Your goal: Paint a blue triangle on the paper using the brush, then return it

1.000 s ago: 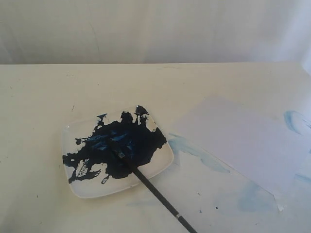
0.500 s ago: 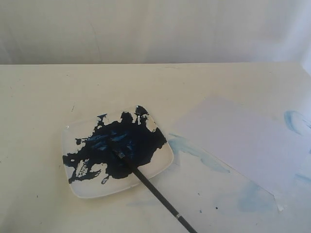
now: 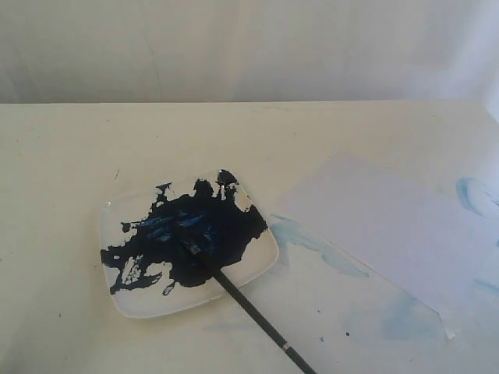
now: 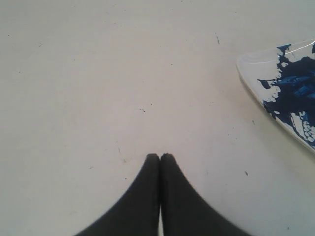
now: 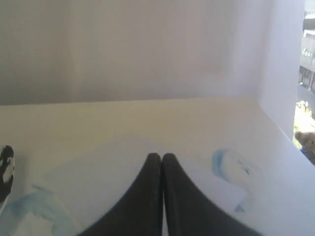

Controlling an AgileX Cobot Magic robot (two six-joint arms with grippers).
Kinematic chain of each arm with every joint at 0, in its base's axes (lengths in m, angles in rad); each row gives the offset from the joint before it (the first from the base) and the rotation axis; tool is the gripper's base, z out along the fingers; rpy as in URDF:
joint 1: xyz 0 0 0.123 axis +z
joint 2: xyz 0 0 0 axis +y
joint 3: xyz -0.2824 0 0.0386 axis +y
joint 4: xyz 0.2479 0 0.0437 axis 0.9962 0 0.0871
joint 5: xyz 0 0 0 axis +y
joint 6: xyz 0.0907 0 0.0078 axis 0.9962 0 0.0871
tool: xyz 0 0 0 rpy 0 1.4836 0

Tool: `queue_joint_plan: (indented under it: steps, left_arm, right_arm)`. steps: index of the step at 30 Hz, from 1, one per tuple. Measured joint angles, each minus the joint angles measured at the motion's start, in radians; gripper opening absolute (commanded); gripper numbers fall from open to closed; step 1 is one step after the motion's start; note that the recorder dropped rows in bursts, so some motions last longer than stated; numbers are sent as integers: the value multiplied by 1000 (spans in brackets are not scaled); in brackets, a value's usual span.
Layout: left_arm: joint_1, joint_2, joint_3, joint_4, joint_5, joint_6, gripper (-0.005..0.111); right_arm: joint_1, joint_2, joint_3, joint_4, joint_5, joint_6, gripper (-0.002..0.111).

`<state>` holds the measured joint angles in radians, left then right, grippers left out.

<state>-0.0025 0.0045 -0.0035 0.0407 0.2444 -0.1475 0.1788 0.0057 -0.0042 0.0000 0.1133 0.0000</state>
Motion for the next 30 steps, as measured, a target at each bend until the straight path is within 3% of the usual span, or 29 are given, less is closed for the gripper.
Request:
queue_joint_plan:
  steps: [12,20,30]
  left_arm:
    - [0,0,0,0,0,0,0]
    - [0,0,0,0,0,0,0]
    - [0,0,0,0,0,0,0]
  right_arm:
    - [0,0,0,0,-403,0,0]
    - [0,0,0,0,-482,30,0]
    - [0,0,-2,75,-490,234,0]
